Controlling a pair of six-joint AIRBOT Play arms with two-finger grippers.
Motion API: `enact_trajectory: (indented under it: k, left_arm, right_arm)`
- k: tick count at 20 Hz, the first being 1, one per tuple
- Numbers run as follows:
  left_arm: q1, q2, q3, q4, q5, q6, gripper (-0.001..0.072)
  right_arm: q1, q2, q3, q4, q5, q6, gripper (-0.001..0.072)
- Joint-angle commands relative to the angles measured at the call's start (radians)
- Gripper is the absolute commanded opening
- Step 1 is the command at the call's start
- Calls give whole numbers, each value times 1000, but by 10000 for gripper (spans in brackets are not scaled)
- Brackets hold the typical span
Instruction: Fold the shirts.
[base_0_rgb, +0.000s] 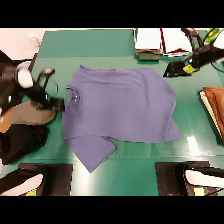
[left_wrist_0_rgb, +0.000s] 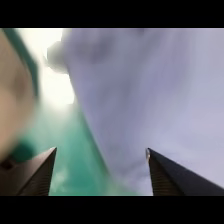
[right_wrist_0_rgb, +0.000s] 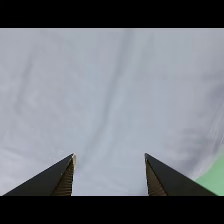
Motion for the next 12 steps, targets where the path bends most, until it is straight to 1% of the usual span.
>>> enact_trajectory:
  k: [1, 6, 9, 11, 12]
  left_arm:
    - [2, 192, -308, -64, 63, -90, 673]
    - [2, 216, -460, -206, 199, -98, 673]
    - [2, 216, -511, -296, 310, -85, 672]
    - [2, 217, -517, -323, 331, -79, 670]
    - [2, 217, -513, -325, 324, -74, 548]
  right_arm:
    - [-4, 88, -152, 46, -47, -6, 510]
    - [5, 96, -226, 63, -63, -7, 510]
    - [5, 97, -249, 63, -78, -6, 509]
    - [5, 97, -257, 63, -77, -6, 509]
    - [5, 97, -257, 63, -76, -7, 509]
